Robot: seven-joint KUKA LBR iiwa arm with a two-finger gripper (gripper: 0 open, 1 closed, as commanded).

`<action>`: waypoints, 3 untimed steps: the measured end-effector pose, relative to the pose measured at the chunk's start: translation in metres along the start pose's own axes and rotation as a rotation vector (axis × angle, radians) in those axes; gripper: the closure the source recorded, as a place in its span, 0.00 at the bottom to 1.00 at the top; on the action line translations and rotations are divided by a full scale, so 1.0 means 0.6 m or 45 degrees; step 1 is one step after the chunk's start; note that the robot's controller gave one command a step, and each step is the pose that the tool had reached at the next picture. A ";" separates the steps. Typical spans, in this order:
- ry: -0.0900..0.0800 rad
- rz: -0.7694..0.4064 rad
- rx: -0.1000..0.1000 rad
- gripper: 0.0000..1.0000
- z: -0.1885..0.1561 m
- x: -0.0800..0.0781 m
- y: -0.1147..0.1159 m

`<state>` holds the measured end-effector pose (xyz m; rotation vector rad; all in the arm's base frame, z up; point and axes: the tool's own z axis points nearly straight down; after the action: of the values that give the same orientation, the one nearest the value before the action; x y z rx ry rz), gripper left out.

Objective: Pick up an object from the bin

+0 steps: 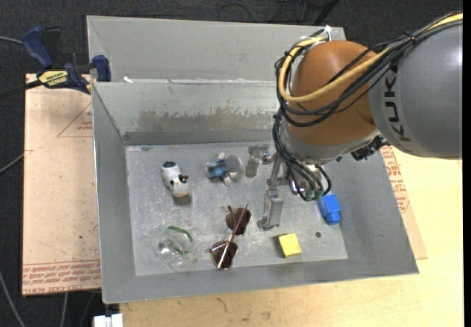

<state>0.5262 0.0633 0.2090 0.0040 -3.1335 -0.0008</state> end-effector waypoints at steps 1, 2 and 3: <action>-0.011 0.003 -0.001 0.00 -0.008 -0.003 -0.001; -0.013 -0.160 0.000 0.00 0.075 0.006 -0.001; -0.006 -0.292 0.001 0.00 0.135 0.012 0.000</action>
Offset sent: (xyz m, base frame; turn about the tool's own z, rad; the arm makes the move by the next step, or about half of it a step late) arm -0.0162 -0.0021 -0.1390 -0.3608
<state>0.5184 0.0632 0.1280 0.3628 -3.1173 -0.0011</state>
